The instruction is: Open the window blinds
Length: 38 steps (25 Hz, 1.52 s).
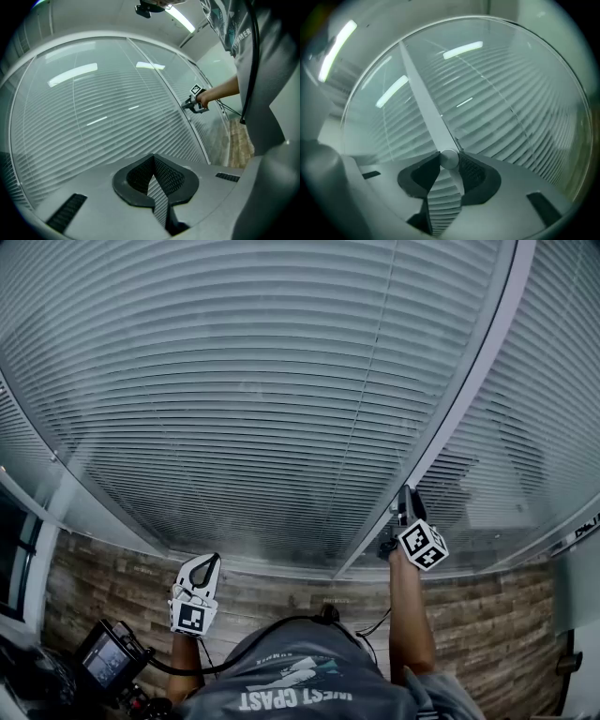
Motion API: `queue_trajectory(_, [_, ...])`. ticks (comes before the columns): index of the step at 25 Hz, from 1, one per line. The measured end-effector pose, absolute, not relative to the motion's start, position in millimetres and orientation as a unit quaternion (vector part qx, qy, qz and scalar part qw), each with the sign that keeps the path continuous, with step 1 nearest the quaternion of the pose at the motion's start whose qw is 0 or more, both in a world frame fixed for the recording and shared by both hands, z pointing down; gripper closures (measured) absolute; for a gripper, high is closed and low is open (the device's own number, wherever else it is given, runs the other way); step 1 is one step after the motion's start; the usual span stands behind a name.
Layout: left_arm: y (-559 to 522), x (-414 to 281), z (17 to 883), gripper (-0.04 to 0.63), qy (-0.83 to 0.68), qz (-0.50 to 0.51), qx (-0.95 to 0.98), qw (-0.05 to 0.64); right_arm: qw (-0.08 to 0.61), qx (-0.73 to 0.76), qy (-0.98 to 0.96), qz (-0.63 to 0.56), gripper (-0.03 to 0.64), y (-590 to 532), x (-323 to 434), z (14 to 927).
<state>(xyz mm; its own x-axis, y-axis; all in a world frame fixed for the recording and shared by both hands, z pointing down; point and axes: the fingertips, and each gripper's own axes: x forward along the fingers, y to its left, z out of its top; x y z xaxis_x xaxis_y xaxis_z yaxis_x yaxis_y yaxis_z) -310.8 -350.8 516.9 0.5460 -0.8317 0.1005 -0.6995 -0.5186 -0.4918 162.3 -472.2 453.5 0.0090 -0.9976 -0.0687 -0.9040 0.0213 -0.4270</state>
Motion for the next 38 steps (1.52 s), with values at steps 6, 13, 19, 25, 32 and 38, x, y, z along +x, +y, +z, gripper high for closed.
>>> queue_trajectory(6, [-350.9,-311.8,527.7,0.592,0.436,-0.191,-0.854,0.211,-0.417,-0.663,0.555,0.282,0.499,-477.4,142.0,460.1])
queue_trajectory(13, [-349.3,-311.3,521.8,0.592,0.446,-0.184,-0.853,0.199,-0.160,-0.703,0.685,0.101,0.492,-472.7,139.8,449.1])
queue_trajectory(19, [-348.4,-316.7,528.4,0.592,0.450,-0.184,-0.851,0.197,0.003,-0.723,0.690,-0.046,0.494,-482.4,156.3,453.5])
queue_trajectory(25, [-348.9,-315.0,526.2,0.592,0.453,-0.182,-0.851,0.192,-0.129,-0.725,0.674,0.057,0.499,-483.3,150.5,453.3])
queue_trajectory(32, [-345.8,-304.8,525.0,0.592,0.439,-0.178,-0.857,0.201,-0.432,-0.650,0.546,0.305,0.499,-479.4,132.4,460.8])
queue_trajectory(38, [-344.2,-307.3,534.9,0.592,0.440,-0.191,-0.857,0.189,-0.172,-0.710,0.673,0.115,0.497,-469.1,136.2,452.0])
